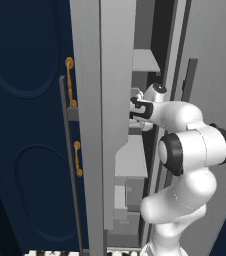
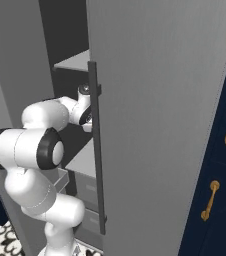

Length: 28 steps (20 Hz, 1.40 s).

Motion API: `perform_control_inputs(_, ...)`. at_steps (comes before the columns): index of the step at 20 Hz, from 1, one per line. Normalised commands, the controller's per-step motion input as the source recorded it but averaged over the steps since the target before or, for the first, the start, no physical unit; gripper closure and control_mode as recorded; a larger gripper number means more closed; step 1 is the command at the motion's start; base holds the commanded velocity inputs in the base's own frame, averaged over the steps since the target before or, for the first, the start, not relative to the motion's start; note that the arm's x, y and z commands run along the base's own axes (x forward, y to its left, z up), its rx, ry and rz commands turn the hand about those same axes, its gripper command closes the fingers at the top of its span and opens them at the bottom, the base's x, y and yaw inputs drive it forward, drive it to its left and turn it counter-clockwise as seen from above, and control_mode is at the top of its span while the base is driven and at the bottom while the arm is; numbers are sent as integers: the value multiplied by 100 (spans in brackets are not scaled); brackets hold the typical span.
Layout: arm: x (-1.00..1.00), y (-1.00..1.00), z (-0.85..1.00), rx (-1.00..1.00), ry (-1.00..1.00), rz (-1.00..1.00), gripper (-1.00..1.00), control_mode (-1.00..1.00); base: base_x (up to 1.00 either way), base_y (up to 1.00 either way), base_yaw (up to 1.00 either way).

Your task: Take the meat container that has the shrimp and place it on the second highest rack of the freezer. Then take the vegetable container that has the potato and squash and place it on the highest rack of the freezer.

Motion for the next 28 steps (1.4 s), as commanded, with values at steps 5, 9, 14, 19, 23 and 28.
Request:
perform_control_inputs(5, 29, 0, -8, 0, -4, 0, 100, -100, 0, 0, 0)
perform_control_inputs(9, 4, 0, -5, 0, -2, 0, 100, -100, 0, 0, 0)
perform_control_inputs(14, 0, 0, 0, 0, 0, 0, 100, -100, 0, 0, 0)
perform_control_inputs(19, 0, 0, 0, 0, 0, 0, -100, -100, 0, 0, 0)
perform_control_inputs(23, 0, 0, 0, 0, 0, 0, -100, -100, 0, 0, 0)
perform_control_inputs(28, -34, -2, 7, 0, -1, 0, -100, -100, 0, 0, 0)
